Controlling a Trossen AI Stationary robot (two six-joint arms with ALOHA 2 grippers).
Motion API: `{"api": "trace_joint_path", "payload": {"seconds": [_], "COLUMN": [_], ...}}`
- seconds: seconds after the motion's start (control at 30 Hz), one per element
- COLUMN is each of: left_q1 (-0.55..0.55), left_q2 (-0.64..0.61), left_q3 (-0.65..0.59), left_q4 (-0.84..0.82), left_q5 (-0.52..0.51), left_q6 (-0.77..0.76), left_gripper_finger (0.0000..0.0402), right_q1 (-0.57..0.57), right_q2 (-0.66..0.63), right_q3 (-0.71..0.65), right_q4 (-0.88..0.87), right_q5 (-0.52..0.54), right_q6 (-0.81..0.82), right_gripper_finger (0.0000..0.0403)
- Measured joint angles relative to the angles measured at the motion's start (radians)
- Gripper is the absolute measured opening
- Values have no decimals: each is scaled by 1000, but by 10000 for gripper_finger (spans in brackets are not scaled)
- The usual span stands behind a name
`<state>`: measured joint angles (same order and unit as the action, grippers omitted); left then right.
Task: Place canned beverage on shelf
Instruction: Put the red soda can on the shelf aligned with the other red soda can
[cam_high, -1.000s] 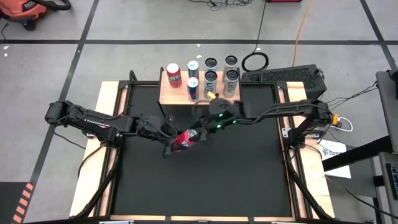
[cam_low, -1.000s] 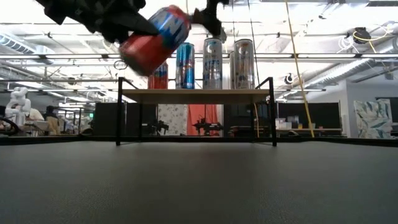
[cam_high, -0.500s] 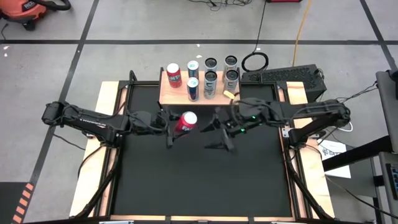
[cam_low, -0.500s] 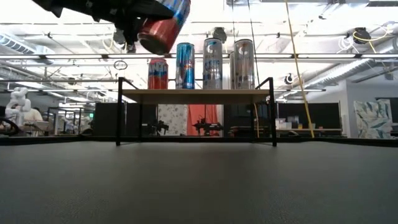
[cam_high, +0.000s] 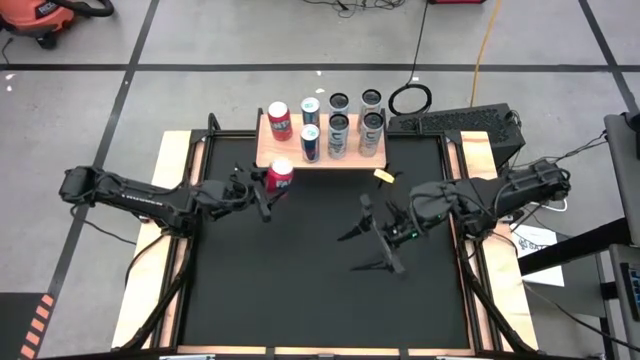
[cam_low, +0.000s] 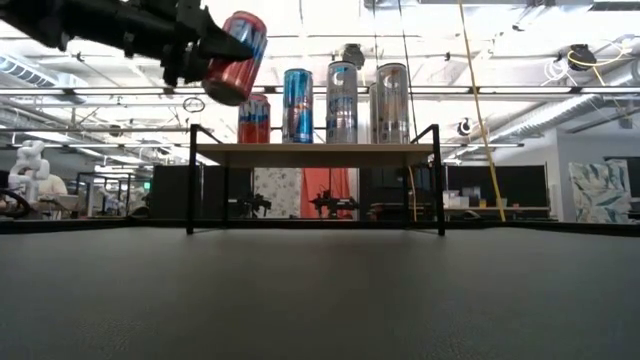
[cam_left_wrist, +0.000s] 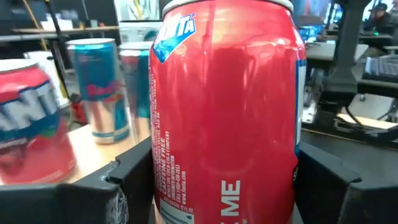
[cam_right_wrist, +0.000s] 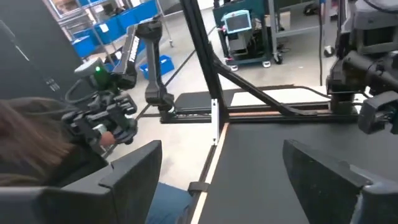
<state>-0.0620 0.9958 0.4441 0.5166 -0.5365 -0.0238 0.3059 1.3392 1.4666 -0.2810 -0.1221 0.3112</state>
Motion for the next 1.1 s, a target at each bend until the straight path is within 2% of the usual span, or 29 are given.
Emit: {"api": "trace_joint_path", "payload": {"seconds": [0.1, 0.23, 0.43, 0.53, 0.77, 1.1], "left_q1": [27, 95, 198, 246, 332, 373], "left_q2": [-2, -1, -1, -1, 16, 136], "left_q3": [-44, -67, -80, -91, -111, -113], "left_q4": [84, 105, 176, 214, 258, 361], "left_q5": [8, 21, 113, 183, 263, 237], "left_q6": [13, 12, 39, 31, -22, -22], "left_gripper_finger": [283, 283, 283, 283, 283, 283], "right_q1": [21, 40, 59, 63, 69, 69], "right_q2": [5, 4, 5, 11, 18, 18], "right_q3": [0, 0, 0, 0, 0, 0], "right_q4": [-10, -23, -51, -51, -54, -54], "right_q5": [45, 81, 101, 100, 98, 99], "right_q6": [-11, -18, -37, -41, -62, -70], "right_gripper_finger": [312, 312, 312, 312, 312, 312]}}
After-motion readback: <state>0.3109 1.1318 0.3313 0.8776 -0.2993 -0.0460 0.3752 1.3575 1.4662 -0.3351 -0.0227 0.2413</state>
